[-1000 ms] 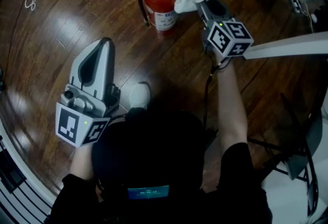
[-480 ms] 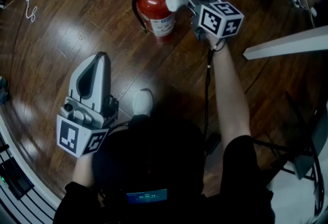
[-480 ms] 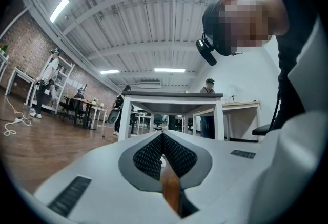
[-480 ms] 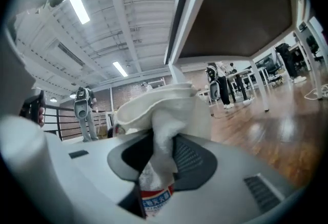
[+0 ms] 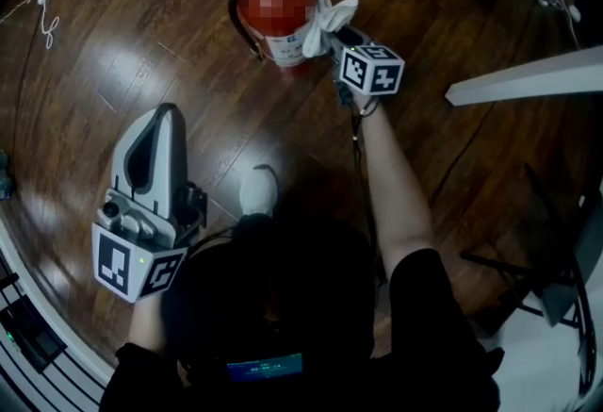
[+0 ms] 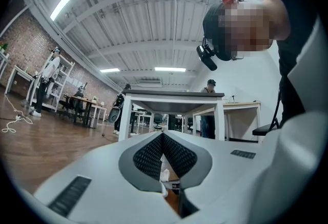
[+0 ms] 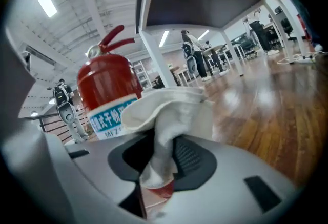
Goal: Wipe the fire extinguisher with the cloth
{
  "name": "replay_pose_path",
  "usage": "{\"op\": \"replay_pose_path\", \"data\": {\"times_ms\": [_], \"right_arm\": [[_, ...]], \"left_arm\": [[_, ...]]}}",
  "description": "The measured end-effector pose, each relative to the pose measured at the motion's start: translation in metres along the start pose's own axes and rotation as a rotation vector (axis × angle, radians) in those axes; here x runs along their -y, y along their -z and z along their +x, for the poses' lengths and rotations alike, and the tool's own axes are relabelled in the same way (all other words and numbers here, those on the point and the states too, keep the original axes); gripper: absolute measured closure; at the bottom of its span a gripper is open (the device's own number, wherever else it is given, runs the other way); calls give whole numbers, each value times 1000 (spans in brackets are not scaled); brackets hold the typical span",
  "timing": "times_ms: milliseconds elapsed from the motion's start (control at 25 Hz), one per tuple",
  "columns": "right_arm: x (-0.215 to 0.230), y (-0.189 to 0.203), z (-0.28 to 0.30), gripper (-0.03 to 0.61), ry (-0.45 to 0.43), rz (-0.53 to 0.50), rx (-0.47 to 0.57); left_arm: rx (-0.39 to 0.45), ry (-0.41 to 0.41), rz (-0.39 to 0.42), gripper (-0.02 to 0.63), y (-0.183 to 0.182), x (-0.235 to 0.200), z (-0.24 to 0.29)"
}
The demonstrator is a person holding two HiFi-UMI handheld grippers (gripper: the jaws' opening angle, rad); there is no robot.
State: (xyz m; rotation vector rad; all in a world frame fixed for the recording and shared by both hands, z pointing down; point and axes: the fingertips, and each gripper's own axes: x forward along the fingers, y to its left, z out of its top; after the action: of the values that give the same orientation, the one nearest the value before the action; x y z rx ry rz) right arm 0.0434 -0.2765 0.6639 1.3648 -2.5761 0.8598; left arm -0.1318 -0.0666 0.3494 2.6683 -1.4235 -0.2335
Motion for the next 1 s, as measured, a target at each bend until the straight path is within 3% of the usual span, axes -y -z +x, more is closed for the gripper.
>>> {"op": "replay_pose_path", "data": {"times_ms": [360, 560, 760, 1000], "right_arm": [[14, 73, 9, 460, 93, 41, -156], [12, 106, 1, 460, 93, 12, -266], [17, 78, -18, 459, 79, 61, -149], [-14, -27, -62, 456, -14, 71, 131]], "left_arm": [[0, -5, 5, 612, -1, -2, 0], [4, -11, 4, 612, -3, -1, -3], [14, -14, 5, 612, -5, 1, -5], [23, -12, 4, 612, -8, 4, -4]]}}
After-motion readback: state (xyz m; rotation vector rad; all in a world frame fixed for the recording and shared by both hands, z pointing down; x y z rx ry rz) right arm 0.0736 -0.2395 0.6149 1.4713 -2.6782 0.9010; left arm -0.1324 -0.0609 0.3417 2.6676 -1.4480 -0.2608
